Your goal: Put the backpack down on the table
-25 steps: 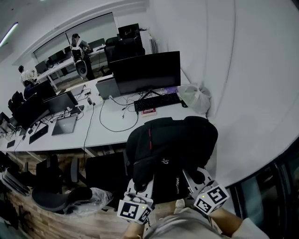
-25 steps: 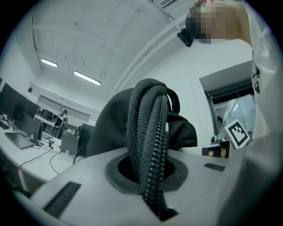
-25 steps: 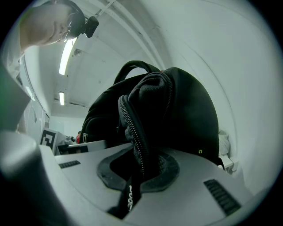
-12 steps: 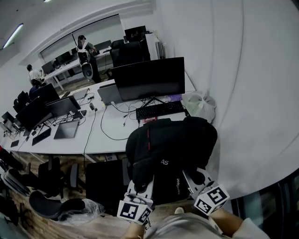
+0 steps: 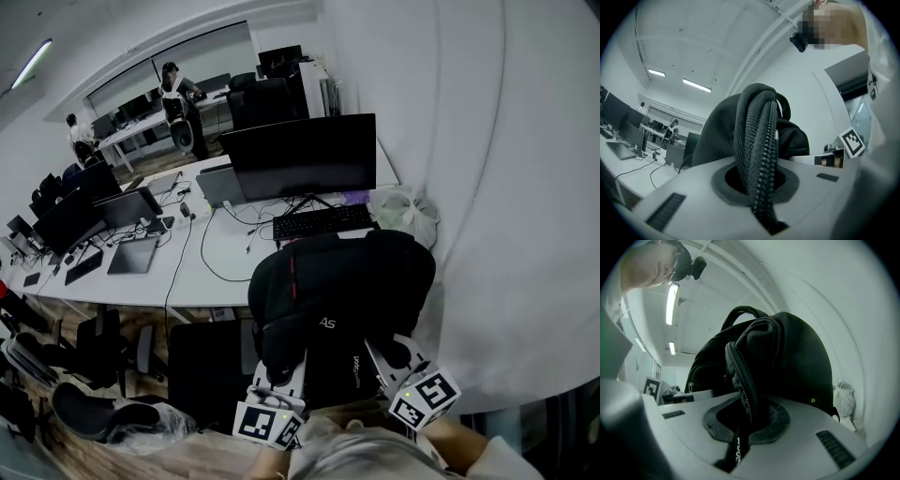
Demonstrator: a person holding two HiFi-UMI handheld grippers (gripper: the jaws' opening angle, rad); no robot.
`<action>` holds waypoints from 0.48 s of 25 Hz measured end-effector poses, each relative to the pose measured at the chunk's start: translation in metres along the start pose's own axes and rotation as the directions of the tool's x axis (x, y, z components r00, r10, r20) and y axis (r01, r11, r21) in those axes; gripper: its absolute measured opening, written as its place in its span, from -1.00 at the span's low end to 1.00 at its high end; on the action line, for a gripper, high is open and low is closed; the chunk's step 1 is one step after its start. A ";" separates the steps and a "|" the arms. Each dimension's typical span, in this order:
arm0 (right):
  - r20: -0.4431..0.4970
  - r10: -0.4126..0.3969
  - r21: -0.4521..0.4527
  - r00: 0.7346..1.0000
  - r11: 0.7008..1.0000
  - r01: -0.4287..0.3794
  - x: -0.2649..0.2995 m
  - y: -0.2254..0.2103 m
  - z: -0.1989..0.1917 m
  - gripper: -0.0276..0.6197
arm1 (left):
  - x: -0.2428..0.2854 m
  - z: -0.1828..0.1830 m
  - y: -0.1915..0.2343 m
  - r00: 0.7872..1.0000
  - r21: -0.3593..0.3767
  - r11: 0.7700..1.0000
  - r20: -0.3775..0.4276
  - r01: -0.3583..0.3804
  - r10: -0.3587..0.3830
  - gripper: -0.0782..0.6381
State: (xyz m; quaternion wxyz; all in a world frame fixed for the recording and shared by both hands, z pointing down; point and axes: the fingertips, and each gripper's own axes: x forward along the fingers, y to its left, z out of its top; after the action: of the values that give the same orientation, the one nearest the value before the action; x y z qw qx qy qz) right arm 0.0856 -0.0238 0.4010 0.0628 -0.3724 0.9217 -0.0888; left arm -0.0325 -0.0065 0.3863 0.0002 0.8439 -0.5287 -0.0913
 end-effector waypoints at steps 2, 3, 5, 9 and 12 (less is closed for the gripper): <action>-0.003 -0.001 0.005 1.000 1.000 0.001 0.004 -0.004 0.000 -0.84 | 0.005 -0.001 0.003 1.000 -0.002 1.000 -0.003 -0.006 0.006 -0.72; -0.006 -0.001 0.008 1.000 1.000 0.001 0.007 -0.007 -0.001 -0.84 | 0.007 -0.002 0.004 1.000 -0.003 1.000 -0.006 -0.008 0.008 -0.72; -0.011 0.003 0.014 1.000 1.000 -0.003 0.012 -0.009 -0.002 -0.84 | 0.010 -0.003 0.008 1.000 -0.003 1.000 -0.011 -0.011 0.011 -0.72; -0.016 0.004 0.020 1.000 1.000 -0.004 0.027 -0.014 -0.004 -0.84 | 0.020 -0.005 0.022 1.000 -0.001 1.000 -0.018 -0.012 0.012 -0.72; -0.021 -0.004 0.024 1.000 1.000 0.005 0.041 -0.023 -0.008 -0.84 | 0.033 -0.010 0.035 1.000 -0.004 1.000 -0.023 -0.006 0.006 -0.72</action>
State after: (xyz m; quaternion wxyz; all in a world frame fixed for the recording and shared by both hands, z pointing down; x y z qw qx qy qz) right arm 0.0704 -0.0683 0.4112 0.0572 -0.3727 0.9203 -0.1040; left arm -0.0477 -0.0521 0.3948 0.0081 0.8434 -0.5309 -0.0827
